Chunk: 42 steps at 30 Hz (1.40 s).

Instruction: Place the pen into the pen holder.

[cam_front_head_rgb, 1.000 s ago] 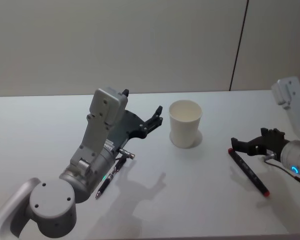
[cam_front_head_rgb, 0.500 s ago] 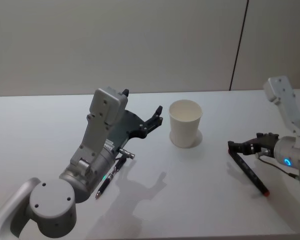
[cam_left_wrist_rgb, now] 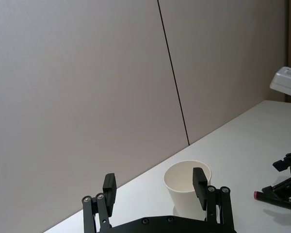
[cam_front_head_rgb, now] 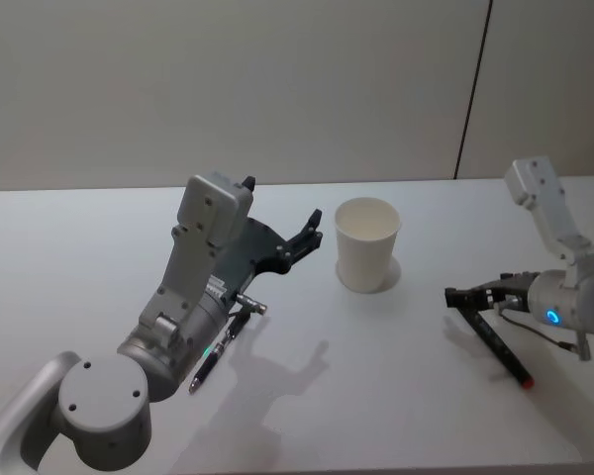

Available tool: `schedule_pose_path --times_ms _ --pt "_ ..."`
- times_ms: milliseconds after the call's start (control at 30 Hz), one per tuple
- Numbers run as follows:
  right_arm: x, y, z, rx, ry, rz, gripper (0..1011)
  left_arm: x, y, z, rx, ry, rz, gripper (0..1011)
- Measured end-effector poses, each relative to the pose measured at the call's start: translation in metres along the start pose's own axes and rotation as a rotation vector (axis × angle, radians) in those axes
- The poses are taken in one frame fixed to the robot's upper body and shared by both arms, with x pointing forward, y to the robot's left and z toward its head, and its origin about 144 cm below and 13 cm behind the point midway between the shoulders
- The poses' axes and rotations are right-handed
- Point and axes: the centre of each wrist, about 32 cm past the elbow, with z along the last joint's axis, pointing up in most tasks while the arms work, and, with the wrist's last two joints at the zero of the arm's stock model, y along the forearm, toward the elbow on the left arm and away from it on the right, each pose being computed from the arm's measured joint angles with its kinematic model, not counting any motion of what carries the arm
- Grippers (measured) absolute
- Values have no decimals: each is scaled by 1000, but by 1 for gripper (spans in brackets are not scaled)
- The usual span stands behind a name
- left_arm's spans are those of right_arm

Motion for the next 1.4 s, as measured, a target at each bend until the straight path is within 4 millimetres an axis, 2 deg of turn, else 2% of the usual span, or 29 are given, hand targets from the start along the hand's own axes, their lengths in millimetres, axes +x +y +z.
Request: schedule_pose_path --times_ms 800,900,1100,1133,1233,1267,1400 --pt "-2 26 -3 -55 5 -10 1002 0 0 0 0 0 0 1003" --pt "-2 29 -4 -57 5 -10 963 0 0 0 0 0 0 1003" --pt "-1 33 -6 -63 9 -9 813 0 0 0 0 0 0 1003" --pt "-1 34 -6 -65 10 -8 753 0 0 0 0 0 0 1003" --pt "-1 36 -7 -66 11 -8 693 0 0 0 0 0 0 1003" --pt "-1 37 -8 -68 12 -8 634 0 0 0 0 0 0 1003" --pt "-1 39 -9 -69 14 -5 509 0 0 0 0 0 0 1003"
